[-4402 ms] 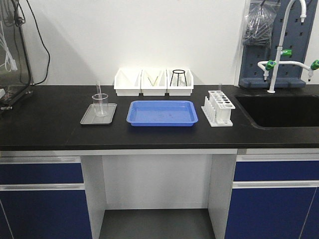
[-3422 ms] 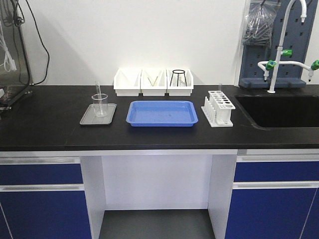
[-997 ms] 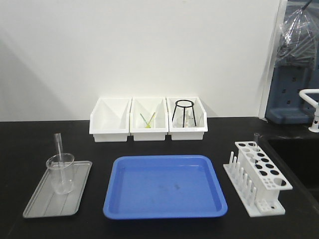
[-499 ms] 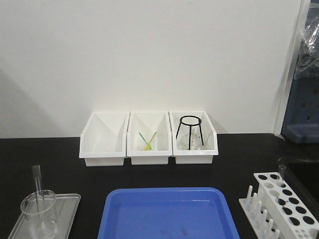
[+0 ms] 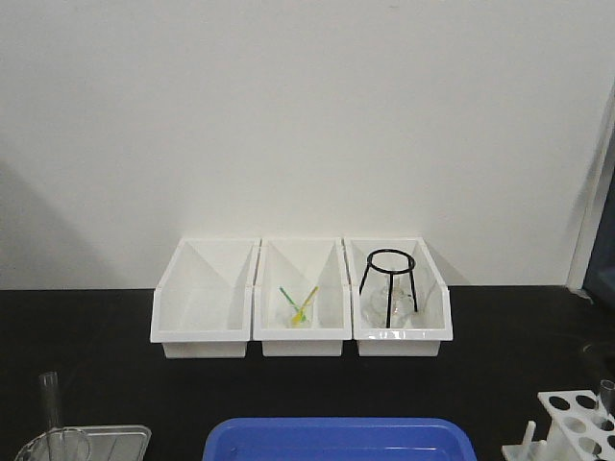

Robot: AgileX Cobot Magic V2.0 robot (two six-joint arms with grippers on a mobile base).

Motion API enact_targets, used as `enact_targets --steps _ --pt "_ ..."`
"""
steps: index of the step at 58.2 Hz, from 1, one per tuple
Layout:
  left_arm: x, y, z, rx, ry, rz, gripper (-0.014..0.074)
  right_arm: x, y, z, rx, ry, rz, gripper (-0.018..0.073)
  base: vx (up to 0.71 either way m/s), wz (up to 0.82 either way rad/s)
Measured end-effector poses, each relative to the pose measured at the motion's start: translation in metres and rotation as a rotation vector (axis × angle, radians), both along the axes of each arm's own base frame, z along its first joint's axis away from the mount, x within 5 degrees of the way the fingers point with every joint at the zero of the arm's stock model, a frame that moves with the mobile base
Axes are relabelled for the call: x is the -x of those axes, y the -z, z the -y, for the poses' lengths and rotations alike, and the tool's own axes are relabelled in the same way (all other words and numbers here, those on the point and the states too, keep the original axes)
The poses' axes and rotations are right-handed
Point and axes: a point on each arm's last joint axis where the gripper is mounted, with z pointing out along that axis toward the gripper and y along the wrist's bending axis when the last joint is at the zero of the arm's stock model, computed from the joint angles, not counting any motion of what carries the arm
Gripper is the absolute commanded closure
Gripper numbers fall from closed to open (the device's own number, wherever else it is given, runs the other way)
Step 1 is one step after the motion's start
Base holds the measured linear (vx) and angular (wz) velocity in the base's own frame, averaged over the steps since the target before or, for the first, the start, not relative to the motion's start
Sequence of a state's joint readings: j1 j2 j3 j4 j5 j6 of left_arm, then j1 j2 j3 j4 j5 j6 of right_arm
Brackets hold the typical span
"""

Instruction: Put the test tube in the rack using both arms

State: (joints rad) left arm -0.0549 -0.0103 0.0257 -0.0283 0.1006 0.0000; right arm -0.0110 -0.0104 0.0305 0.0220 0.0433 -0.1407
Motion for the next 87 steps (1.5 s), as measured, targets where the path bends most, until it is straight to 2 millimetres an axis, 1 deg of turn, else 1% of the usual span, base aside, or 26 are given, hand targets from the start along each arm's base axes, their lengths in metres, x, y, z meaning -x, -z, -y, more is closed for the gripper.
enact_targets --steps 51,56,60,64,67,72,75,78,80,81,82,83,86,87 --pt "0.000 0.000 0.000 0.000 0.000 0.002 0.0599 0.000 0.000 0.000 -0.018 -0.001 0.000 0.0570 0.01 0.00" --pt "0.000 -0.002 0.000 0.002 -0.001 0.026 0.0599 0.000 -0.001 0.000 -0.027 -0.001 0.007 0.0570 0.00 0.00" --pt "0.000 -0.008 0.000 0.005 -0.002 0.083 0.0599 0.000 -0.004 0.000 -0.038 -0.001 0.043 0.0570 0.00 0.00" --pt "0.001 -0.017 -0.001 0.038 -0.003 0.174 0.0599 0.001 -0.010 0.000 -0.074 -0.001 0.118 0.0570 0.00 0.00" --pt "0.003 -0.027 -0.001 0.080 0.000 0.228 0.0599 0.002 -0.018 0.001 -0.101 -0.004 0.182 0.0570 0.00 0.00" --pt "0.010 -0.056 -0.001 0.103 0.006 0.313 0.0599 0.006 -0.038 0.001 -0.123 -0.010 0.248 0.0570 0.00 0.00" --pt "0.016 -0.079 -0.001 0.091 0.007 0.365 0.0599 0.012 -0.061 0.001 -0.123 -0.014 0.310 0.0570 0.00 -0.01" --pt "0.022 -0.104 -0.001 0.079 0.007 0.399 0.0599 0.019 -0.092 0.001 -0.115 -0.018 0.381 0.0570 0.00 0.00" --pt "0.023 -0.118 -0.001 0.069 0.006 0.397 0.0599 0.021 -0.108 0.001 -0.107 -0.017 0.408 0.0570 0.00 0.00" --pt "0.025 -0.130 -0.002 0.067 0.005 0.412 0.0599 0.022 -0.119 0.001 -0.100 -0.017 0.423 0.0570 0.00 0.00" --pt "0.022 -0.137 -0.001 0.063 0.005 0.406 0.0599 0.022 -0.123 0.001 -0.098 -0.016 0.427 0.0570 0.00 0.00" --pt "0.023 -0.149 -0.002 0.062 0.005 0.421 0.0599 0.021 -0.134 0.001 -0.092 -0.015 0.439 0.0570 0.00 0.00" --pt "0.018 -0.169 -0.001 0.058 0.004 0.422 0.0599 0.018 -0.157 0.001 -0.083 -0.014 0.456 0.0570 0.00 0.00" --pt "0.014 -0.178 -0.001 0.056 0.003 0.419 0.0599 0.013 -0.162 0.001 -0.080 -0.012 0.442 0.0570 0.00 0.00"
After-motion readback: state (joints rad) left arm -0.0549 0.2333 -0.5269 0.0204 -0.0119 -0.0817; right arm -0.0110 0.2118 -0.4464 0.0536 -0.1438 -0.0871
